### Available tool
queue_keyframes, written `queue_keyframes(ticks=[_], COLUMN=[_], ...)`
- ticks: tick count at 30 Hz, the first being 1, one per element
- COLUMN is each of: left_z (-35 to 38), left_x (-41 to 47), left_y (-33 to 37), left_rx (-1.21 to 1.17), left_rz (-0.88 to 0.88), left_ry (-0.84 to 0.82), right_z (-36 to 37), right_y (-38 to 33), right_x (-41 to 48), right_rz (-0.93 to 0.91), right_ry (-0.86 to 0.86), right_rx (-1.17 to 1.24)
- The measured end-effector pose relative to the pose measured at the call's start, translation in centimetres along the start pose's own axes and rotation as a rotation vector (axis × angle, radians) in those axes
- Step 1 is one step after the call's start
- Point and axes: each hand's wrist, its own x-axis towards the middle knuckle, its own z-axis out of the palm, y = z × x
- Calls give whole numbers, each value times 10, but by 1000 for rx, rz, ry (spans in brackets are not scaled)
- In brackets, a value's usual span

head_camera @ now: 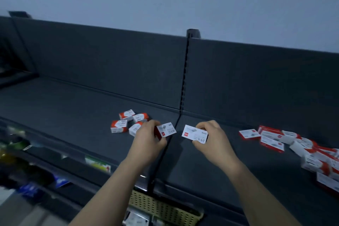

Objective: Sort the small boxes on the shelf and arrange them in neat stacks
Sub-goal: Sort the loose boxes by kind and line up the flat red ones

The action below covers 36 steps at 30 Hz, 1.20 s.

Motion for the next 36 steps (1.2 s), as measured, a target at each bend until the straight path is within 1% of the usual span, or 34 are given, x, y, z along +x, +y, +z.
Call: queue_keyframes(ticks=[4, 10, 17, 25, 30, 36], left_z=[-68, -161, -233, -266, -275, -281], left_x=[-3, -7, -1, 42, 88, 149], left_y=[-41, -113, -184, -238, -273, -310], left_rx=[85, 173, 231, 211, 204, 200], left_rz=[-44, -78, -150, -229, -280, -302], left_ry=[77, 127, 160, 201, 199, 183], right_z=[50, 132, 208, 262, 294, 330], right_y=[-56, -137, -194, -229, -243, -255], right_x=[10, 24, 39, 85, 130, 185], right_rz=[-37, -89, -97, -111, -114, -91], right_ry=[-13, -31, -85, -121, -144, -185], right_rx=[43, 86, 45, 0, -6, 14])
